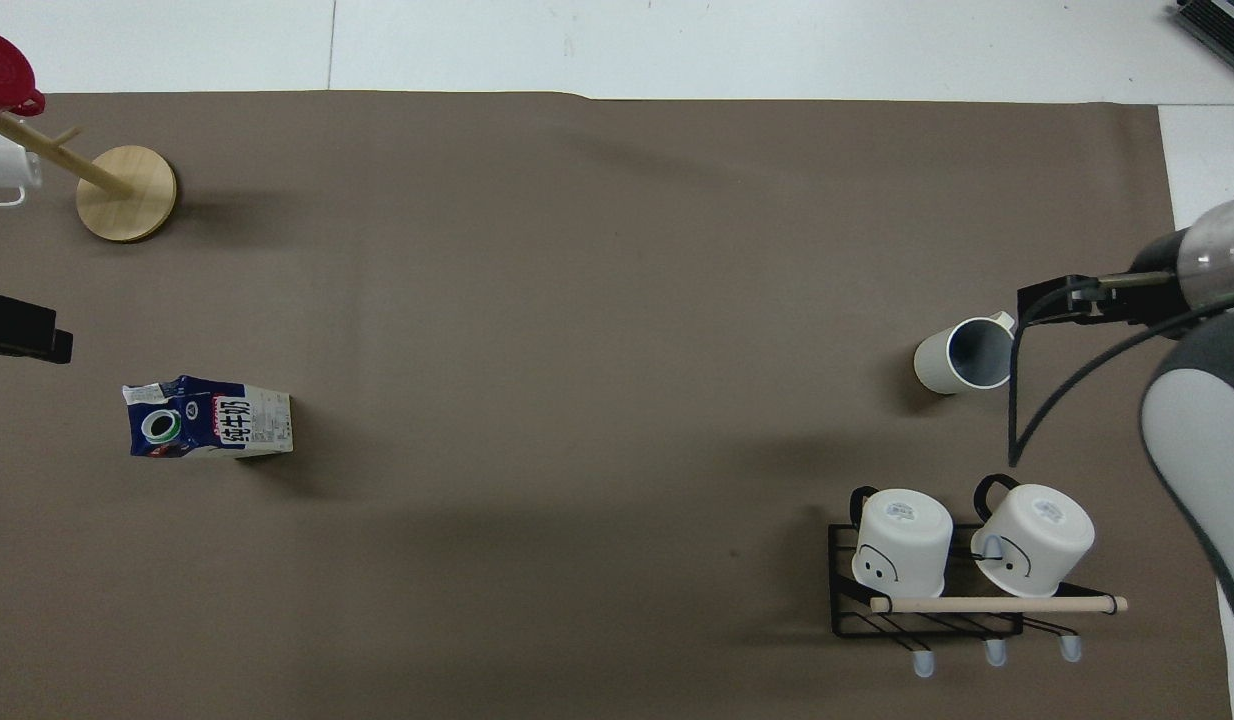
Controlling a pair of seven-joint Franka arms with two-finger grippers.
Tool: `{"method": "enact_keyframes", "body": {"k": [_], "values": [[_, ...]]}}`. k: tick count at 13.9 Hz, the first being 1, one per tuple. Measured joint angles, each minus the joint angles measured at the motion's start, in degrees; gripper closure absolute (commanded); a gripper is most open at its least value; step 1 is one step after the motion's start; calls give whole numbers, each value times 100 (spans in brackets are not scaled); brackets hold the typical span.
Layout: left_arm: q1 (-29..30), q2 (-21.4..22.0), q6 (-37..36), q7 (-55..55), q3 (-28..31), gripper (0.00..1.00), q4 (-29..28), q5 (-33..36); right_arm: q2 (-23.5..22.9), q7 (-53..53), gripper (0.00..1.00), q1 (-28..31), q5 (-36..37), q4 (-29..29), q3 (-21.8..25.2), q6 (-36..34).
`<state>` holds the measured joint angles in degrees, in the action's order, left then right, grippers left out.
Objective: Place cup and milk on table
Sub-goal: 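Reach the right gripper down and grasp the white mug's rim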
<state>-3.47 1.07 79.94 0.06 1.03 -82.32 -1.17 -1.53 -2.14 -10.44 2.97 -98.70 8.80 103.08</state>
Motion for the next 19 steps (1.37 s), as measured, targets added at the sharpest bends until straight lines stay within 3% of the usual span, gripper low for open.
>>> {"method": "enact_keyframes", "body": {"k": [4,12,19], "values": [[0,0,0,0,0,0,0,0,-355,0,0,5,-34,-693,1,882],[0,0,-27,0,7,0,0,0,-364,48,0,15,-155,-2029,4,2401],[65,3,-113,-19,42,0,0,0,-429,238,0,62,-156,-2564,12,3116]]}}
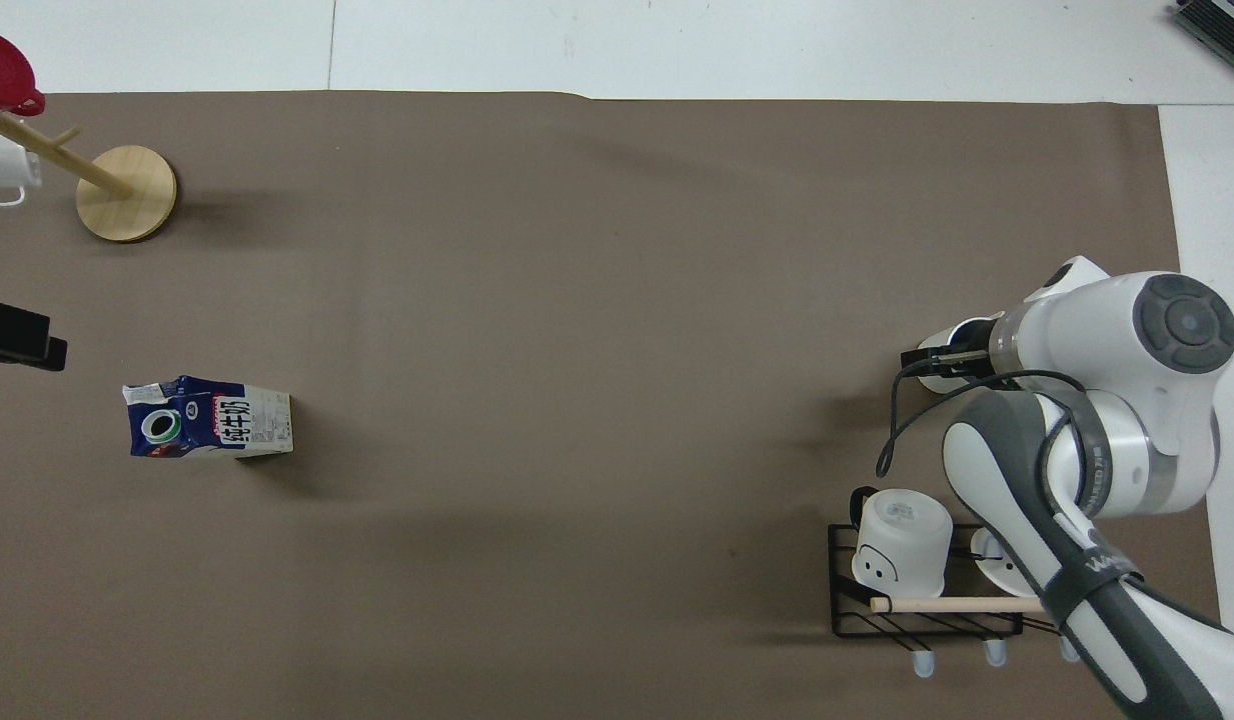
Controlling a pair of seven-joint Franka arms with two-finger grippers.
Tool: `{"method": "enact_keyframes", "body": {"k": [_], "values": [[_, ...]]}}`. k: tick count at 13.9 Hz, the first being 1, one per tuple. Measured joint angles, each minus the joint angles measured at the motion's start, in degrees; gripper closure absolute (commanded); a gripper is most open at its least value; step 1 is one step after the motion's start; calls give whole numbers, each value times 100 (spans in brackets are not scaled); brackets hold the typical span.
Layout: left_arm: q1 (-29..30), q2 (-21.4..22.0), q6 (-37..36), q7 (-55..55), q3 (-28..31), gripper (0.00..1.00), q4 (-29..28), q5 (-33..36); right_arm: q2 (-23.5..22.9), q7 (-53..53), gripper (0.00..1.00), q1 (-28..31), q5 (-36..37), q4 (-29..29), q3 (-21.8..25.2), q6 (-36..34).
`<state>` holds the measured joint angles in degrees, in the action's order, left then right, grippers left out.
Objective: Place cup and milk on table
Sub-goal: 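Reach the right gripper down and grasp the white mug's rim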
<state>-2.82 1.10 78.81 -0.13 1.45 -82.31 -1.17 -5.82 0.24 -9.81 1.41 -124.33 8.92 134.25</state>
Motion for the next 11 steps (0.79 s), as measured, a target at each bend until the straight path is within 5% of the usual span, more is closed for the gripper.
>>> {"method": "enact_keyframes", "body": {"k": [3,7,8,11], "values": [[151,0,-2,0,22,0,0,0,-94,4,1,0,0,-101,0,197],[235,0,-1,3,23,0,0,0,-102,59,72,0,0,-103,0,198],[235,0,3,3,18,0,0,0,-102,60,97,0,0,-103,0,199],[234,0,9,3,-20,0,0,0,-102,60,100,0,-2,-103,0,199]]}}
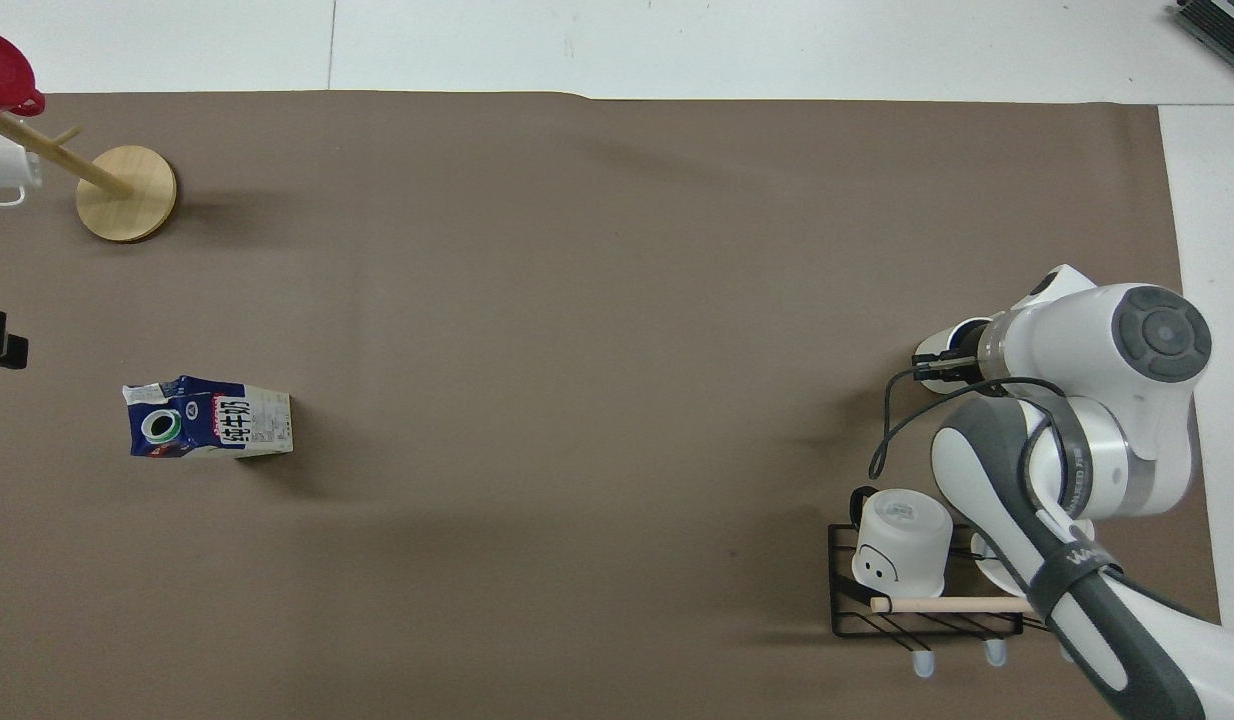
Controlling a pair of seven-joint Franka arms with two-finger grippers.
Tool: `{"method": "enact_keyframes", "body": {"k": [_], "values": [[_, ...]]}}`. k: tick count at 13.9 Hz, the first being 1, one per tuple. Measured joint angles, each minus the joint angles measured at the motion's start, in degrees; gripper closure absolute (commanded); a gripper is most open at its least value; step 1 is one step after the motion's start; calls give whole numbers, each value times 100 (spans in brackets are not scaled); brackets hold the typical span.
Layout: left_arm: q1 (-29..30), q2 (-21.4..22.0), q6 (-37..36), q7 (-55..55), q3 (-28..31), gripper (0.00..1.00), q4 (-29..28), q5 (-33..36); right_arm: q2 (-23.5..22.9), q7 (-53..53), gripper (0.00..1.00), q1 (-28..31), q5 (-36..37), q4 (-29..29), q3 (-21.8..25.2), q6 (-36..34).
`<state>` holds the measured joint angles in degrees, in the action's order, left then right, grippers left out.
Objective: Place cup and milk on table
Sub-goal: 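Reach the right gripper down and grasp the white mug's rim, then lift the mug with the right gripper while the left gripper grasps the carton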
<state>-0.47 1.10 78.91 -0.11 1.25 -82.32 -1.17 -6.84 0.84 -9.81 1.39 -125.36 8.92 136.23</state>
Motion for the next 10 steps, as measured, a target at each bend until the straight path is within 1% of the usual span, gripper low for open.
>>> {"method": "enact_keyframes", "body": {"k": [3,5,8,10], "values": [[-1,1,39,0,-38,0,-9,0,6,0,100,-2,-123,7,0,5],[-2,31,282,0,-51,0,-135,0,5,0,100,-30,-171,17,-2,5],[-3,169,666,0,-69,0,-730,0,17,-41,100,-88,-233,196,-6,-43],[-3,225,910,0,-73,0,-1088,0,36,-255,100,-266,-240,506,-9,-440]]}}
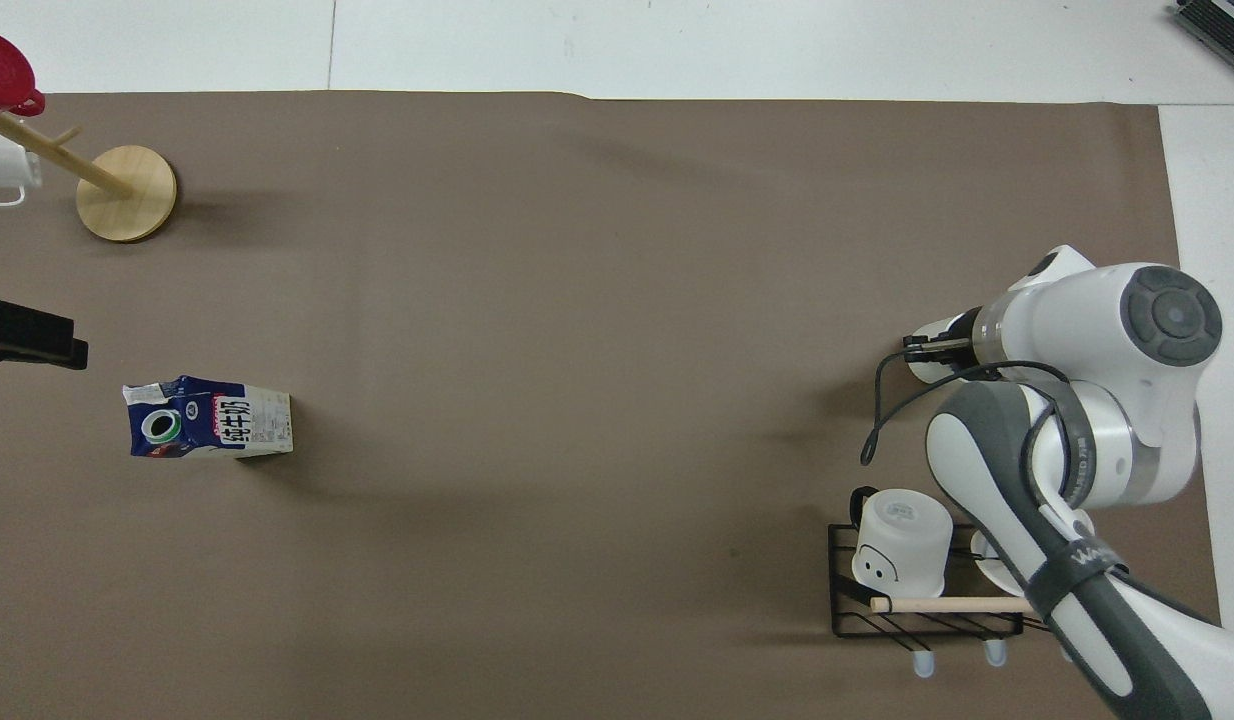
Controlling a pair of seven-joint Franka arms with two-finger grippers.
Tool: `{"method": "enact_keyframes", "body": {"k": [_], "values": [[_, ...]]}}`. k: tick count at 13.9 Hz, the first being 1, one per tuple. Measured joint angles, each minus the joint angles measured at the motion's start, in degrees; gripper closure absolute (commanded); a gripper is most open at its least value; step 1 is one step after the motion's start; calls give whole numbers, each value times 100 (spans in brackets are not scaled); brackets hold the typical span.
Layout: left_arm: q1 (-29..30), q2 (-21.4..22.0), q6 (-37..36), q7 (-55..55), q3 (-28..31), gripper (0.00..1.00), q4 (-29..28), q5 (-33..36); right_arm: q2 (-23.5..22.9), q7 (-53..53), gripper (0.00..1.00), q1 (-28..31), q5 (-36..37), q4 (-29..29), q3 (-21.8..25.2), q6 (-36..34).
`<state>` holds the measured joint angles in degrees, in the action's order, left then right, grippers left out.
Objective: Place cup and milk on table
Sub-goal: 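Lift the mug with the right gripper while the left gripper grasps the carton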
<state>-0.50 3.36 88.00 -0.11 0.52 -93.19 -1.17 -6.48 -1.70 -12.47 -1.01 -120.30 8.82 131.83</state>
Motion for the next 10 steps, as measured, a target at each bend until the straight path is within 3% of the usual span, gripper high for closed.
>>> {"method": "enact_keyframes", "body": {"k": [5,10], "values": [[0,66,251,0,5,0,-378,0,-3,-918,100,-727,93,882,-8,-985],[0,127,826,0,0,0,-1038,0,-96,-2068,100,-1669,201,1190,-19,-1049]]}}
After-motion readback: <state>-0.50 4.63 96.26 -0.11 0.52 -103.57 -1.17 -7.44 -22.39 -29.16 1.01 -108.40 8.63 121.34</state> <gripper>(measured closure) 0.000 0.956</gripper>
